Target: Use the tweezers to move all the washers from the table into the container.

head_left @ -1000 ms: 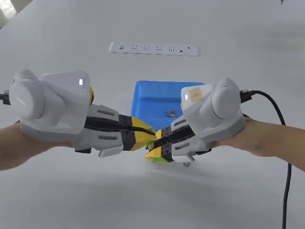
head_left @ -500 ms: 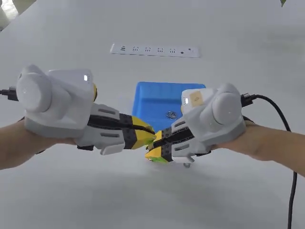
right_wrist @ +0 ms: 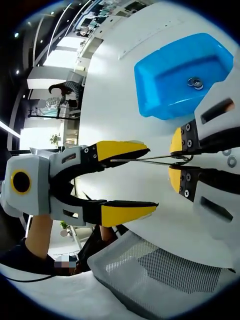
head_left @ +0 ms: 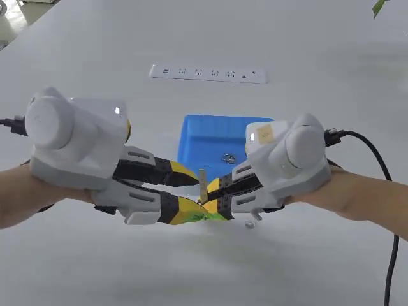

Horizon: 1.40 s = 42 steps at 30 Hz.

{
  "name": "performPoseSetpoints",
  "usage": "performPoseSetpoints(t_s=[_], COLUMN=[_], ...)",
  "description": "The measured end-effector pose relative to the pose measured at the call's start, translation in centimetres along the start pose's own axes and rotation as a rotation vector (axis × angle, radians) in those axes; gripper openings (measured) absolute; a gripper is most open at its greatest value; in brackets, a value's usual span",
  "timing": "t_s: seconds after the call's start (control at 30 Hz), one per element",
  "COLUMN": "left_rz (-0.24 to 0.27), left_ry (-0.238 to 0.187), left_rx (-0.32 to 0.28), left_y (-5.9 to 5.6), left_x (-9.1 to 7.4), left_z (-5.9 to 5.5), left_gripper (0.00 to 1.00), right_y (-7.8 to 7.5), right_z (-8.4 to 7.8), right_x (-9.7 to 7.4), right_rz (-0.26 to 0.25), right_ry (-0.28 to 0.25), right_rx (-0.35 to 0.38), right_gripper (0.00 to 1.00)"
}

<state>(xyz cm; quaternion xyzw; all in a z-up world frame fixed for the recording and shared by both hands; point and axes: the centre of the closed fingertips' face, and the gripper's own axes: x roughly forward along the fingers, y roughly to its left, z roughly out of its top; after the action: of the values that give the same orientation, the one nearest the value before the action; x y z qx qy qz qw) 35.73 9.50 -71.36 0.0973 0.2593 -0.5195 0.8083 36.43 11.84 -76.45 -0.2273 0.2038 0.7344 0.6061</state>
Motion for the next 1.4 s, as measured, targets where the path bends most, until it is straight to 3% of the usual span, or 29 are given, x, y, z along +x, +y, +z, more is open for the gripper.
performPoseSetpoints(t_s=[0.17,0.33,0.8,1.17,1.3,1.4], left_rz=[-0.013,0.007,0.035,0.047,0.05,0.072], left_ry=[0.022,0.037,-0.016,-0.021,-0.02,-0.018], left_rx=[-0.053,-0.05,-0.056,-0.067,-0.072,-0.08], left_y=[-0.6,-0.8,-1.6,-1.7,-1.7,-1.4], left_x=[-0.6,-1.1,-2.3,-3.0,-3.0,-3.0], left_z=[-0.6,-1.0,-0.6,-1.2,-1.5,-1.6], left_gripper=[0.38,0.49,0.54,0.58,0.58,0.65], right_y=[-0.1,-0.1,-0.5,-3.5,-5.1,-6.8], right_z=[0.3,0.8,3.8,8.0,7.8,6.8], right_x=[-0.6,-1.3,-4.2,-7.0,-7.3,-7.3], right_rz=[-0.011,-0.016,-0.031,-0.088,-0.123,-0.164], right_ry=[-0.006,-0.011,-0.043,-0.107,-0.101,-0.077], right_rx=[0.012,0.016,-0.002,-0.034,-0.035,-0.024], right_gripper=[0.09,0.09,0.09,0.09,0.09,0.09])
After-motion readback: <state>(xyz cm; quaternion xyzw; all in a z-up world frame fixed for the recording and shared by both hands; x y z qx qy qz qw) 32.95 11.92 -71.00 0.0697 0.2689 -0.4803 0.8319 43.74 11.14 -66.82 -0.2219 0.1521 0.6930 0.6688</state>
